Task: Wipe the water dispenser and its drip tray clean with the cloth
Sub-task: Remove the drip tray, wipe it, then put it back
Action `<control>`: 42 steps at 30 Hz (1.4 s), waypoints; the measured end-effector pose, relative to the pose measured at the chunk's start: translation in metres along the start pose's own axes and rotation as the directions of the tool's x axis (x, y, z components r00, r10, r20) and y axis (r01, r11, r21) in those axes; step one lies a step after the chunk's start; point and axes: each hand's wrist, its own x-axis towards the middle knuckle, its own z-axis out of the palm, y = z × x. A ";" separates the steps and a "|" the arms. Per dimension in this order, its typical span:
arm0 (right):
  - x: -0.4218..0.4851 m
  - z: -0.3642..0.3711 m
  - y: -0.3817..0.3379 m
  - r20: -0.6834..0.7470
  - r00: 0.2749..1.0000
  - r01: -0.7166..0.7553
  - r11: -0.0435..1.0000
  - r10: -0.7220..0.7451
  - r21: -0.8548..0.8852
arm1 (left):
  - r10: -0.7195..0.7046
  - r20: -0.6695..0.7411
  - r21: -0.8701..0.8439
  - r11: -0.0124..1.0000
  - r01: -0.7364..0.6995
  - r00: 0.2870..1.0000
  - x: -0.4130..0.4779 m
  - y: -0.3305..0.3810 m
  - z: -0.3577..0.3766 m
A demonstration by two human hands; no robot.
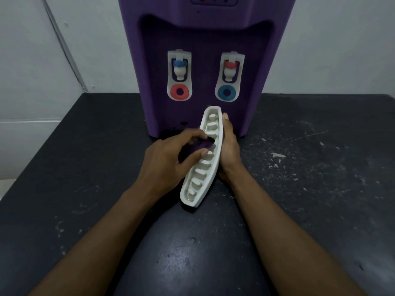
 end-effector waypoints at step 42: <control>-0.004 0.004 -0.002 -0.046 0.999 0.022 0.991 -0.028 -0.133 | -0.094 0.012 -0.057 0.994 0.095 0.995 0.008 0.010 -0.011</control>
